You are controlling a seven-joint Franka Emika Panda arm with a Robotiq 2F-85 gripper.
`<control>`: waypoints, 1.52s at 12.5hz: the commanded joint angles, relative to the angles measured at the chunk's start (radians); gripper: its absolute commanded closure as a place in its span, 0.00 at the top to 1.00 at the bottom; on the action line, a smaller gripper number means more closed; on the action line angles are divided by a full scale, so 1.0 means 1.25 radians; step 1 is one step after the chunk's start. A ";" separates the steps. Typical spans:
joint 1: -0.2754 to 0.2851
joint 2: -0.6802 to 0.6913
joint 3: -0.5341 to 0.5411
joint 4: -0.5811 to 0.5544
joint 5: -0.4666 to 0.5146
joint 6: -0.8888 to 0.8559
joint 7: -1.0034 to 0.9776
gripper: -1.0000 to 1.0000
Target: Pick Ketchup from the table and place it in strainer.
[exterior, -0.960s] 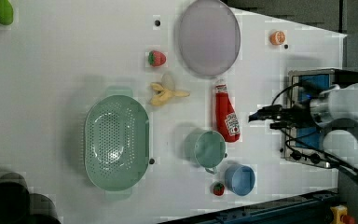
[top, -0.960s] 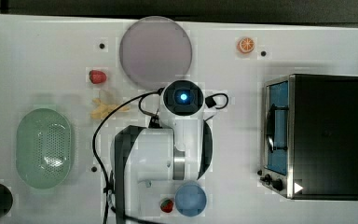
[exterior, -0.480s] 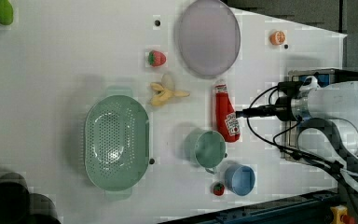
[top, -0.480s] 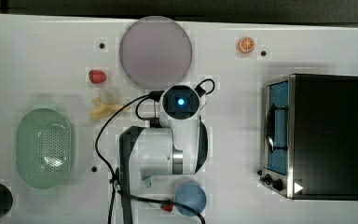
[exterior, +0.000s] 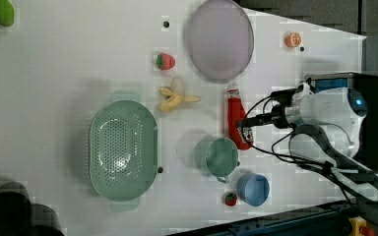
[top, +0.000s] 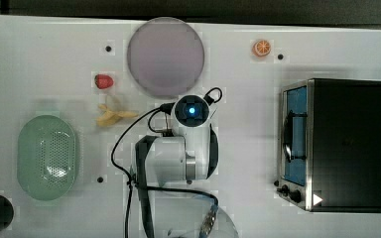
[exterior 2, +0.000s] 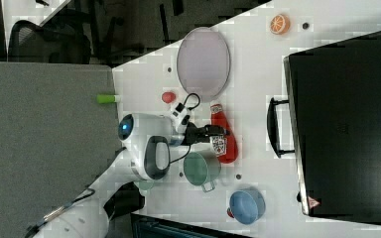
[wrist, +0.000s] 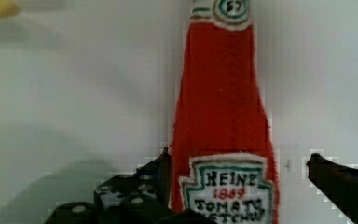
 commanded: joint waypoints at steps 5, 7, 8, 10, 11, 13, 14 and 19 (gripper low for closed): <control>0.008 0.045 0.001 -0.003 -0.002 0.056 -0.030 0.85; 0.006 0.040 -0.001 0.000 -0.002 0.055 -0.030 0.63; 0.006 0.032 -0.002 0.004 -0.002 0.048 -0.029 0.63; 0.004 -0.018 -0.002 0.007 -0.002 -0.003 -0.027 0.63; 0.005 -0.061 0.002 0.009 -0.002 -0.044 -0.018 0.63; 0.009 -0.165 0.024 0.023 -0.002 -0.137 -0.017 0.63; 0.012 -0.218 0.036 0.037 -0.002 -0.184 -0.015 0.63; 0.040 -0.369 0.125 0.114 0.006 -0.374 0.128 0.63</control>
